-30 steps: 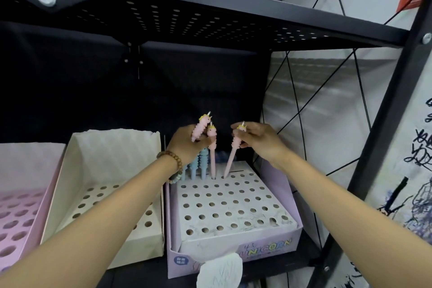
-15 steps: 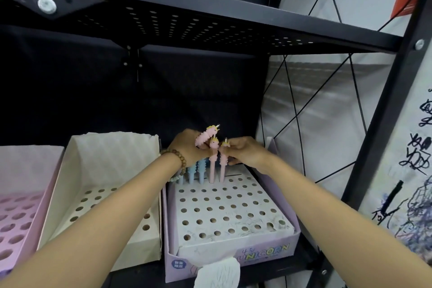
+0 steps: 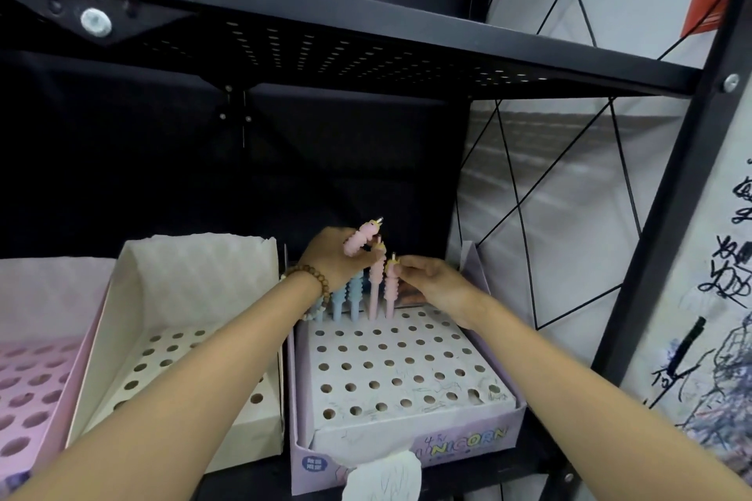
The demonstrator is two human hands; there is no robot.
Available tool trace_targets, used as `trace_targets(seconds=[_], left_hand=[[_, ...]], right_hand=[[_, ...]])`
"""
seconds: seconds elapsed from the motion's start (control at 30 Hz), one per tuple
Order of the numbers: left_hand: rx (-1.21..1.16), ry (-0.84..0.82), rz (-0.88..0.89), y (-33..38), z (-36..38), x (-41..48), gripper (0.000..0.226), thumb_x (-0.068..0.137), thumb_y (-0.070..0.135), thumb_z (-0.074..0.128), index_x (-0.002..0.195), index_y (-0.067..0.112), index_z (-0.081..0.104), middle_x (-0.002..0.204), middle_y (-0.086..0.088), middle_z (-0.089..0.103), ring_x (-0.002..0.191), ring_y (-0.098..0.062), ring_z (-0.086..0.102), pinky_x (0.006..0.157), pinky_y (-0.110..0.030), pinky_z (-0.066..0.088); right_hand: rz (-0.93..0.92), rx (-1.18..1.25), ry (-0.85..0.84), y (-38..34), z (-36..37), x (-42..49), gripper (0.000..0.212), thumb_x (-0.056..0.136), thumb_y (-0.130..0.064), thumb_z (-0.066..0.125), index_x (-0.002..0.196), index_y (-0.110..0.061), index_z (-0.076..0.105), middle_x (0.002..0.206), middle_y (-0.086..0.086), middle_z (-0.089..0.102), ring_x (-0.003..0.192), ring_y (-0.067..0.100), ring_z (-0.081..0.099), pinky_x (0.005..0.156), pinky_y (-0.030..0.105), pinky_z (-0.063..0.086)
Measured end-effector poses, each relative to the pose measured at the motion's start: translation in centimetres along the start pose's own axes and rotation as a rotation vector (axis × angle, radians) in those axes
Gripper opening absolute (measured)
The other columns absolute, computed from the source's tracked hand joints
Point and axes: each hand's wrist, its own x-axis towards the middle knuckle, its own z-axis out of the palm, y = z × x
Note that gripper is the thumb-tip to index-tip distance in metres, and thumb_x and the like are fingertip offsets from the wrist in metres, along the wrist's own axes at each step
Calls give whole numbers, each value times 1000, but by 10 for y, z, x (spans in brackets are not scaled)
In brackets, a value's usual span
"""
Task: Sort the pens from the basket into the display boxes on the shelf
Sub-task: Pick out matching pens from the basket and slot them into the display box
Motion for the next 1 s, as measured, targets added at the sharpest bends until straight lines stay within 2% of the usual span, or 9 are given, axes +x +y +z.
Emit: trace_targets(seconds=[0.07,0.13,0.23,0.47,0.63,0.77,0.87,0.93,1.0], left_hand=[[77,2,4,0,1,1,31,83,38,68,91,8,69,73,-8,65,70,-22,61,70,-34,51],[196,22,-10,3,2,4,27,80,39,71,76,13,65,60,1,55,59,-14,53,57,-26,44],[272,45,-40,8,4,7,32,74,41,76,62,19,55,60,4,54,59,-12,52,54,-23,39],[290,129,43,4,5,0,46,79,46,70,52,21,43,48,5,42,48,-10,41,48,-22,28],[360,239,91,2,8,-6,38,82,47,65,57,28,44,54,9,43,49,-5,39,46,-23,26],[366,125,41,-2,6,-5,31,79,48,68,63,28,52,59,8,51,54,-7,48,48,-23,31],[365,94,32,-2,3,-6,31,79,47,69,63,27,52,57,8,50,52,-6,47,46,-23,30],[263,92,53,-2,1,-6,33,81,44,68,60,23,53,50,10,45,45,-3,41,44,-20,28],[117,89,80,1,-2,-7,41,85,42,65,54,21,49,44,10,40,40,-2,37,42,-16,29]], right_hand=[[-3,60,15,2,3,-1,30,98,-19,49,123,-4,57,116,15,66,97,19,65,88,30,55],[1,120,51,4,6,-1,29,97,-17,52,120,-1,58,113,17,65,96,22,64,88,33,54],[15,222,89,6,8,-1,25,94,-16,56,114,-2,59,109,17,65,94,25,63,88,36,54],[45,261,114,3,11,-3,22,92,-20,60,111,-8,61,104,12,68,86,17,67,73,24,57],[81,293,74,-6,6,-8,18,97,-26,52,105,-15,63,96,5,71,85,16,69,71,23,56],[13,100,216,-19,2,-8,25,98,-26,48,120,-16,58,113,3,63,97,12,61,75,17,52],[-89,-45,241,-35,3,-12,23,97,-26,50,116,-21,62,105,-8,63,87,1,57,63,6,46],[-94,-82,213,-44,5,-16,18,96,-28,52,110,-26,63,98,-11,64,79,0,57,59,8,45],[-86,-73,168,-49,6,-19,23,95,-32,54,113,-23,63,99,-8,67,79,2,60,66,15,48]])
